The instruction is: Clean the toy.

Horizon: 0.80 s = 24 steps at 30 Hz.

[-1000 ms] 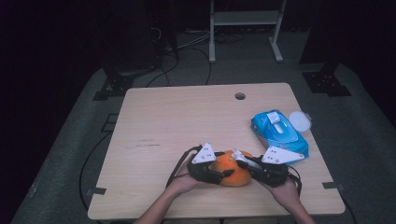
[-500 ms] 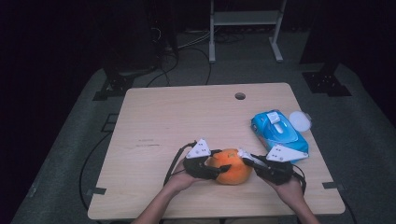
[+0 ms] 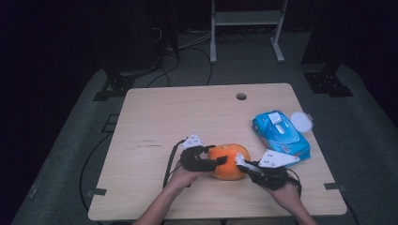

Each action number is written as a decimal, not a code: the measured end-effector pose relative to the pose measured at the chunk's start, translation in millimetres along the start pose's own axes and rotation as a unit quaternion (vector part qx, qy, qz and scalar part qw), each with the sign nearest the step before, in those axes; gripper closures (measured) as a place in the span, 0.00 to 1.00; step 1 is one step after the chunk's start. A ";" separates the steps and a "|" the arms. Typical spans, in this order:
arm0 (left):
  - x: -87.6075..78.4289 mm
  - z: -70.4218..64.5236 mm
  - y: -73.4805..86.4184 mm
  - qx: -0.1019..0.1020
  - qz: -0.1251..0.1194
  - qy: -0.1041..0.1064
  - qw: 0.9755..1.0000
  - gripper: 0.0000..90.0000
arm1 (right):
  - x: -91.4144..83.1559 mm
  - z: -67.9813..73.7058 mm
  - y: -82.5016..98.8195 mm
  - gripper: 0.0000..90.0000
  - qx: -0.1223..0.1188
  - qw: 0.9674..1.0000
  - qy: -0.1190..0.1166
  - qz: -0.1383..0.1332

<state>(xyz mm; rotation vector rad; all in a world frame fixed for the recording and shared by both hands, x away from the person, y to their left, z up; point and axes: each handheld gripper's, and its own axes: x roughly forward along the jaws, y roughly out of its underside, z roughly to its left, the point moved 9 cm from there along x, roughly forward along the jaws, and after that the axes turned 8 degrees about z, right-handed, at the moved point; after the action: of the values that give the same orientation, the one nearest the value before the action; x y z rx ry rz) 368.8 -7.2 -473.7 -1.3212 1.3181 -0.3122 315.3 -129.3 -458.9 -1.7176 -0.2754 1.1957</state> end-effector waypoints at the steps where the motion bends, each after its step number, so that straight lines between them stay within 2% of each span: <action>1: 1.2 -0.8 0.9 0.005 0.000 -0.003 1.000 0.33 | 1.8 3.8 -0.6 0.86 -0.006 1.000 0.001 0.005; 3: 0.1 -0.2 0.7 0.008 0.001 -0.009 1.000 0.33 | 4.1 4.9 -1.4 0.86 -0.017 1.000 0.005 0.010; 4: -1.1 0.9 0.4 0.007 0.002 -0.009 1.000 0.33 | 3.3 1.3 -0.9 0.86 -0.012 1.000 0.007 0.008; 7: -3.6 5.7 0.0 -0.007 -0.003 -0.007 1.000 0.32 | -1.5 -23.5 9.2 0.86 0.018 0.999 0.036 0.014; 10: -3.8 9.4 0.3 -0.018 -0.012 -0.007 1.000 0.31 | -1.2 -41.6 26.4 0.86 0.040 0.997 0.057 0.045; 12: -1.6 5.6 1.0 -0.010 -0.012 -0.007 1.000 0.31 | 0.3 -41.0 29.9 0.86 0.050 0.997 0.043 0.044; 14: 0.3 1.0 1.1 0.002 -0.010 -0.014 1.000 0.31 | 1.6 -33.1 25.8 0.86 0.040 0.998 0.032 0.040; 17: 0.9 -6.9 2.1 0.046 -0.005 -0.022 0.999 0.31 | 1.6 -16.7 14.3 0.86 0.018 0.999 0.018 0.028; 19: 1.0 -14.3 4.0 0.083 0.003 -0.022 0.996 0.31 | -1.0 -10.7 8.2 0.86 0.011 1.000 0.010 0.014; 21: 2.6 -25.8 6.3 0.131 0.014 -0.016 0.991 0.32 | -8.0 -6.9 0.3 0.86 0.015 1.000 -0.003 -0.009; 24: 6.3 -40.5 8.2 0.177 0.022 -0.013 0.984 0.32 | -13.2 -12.9 -2.7 0.86 0.016 1.000 0.009 -0.015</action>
<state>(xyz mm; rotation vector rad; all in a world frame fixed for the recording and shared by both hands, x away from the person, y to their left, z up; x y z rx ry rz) 334.0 -30.2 -472.3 -0.9924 1.2038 -0.4732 320.2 -144.0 -448.7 -1.6895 -0.2694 1.1566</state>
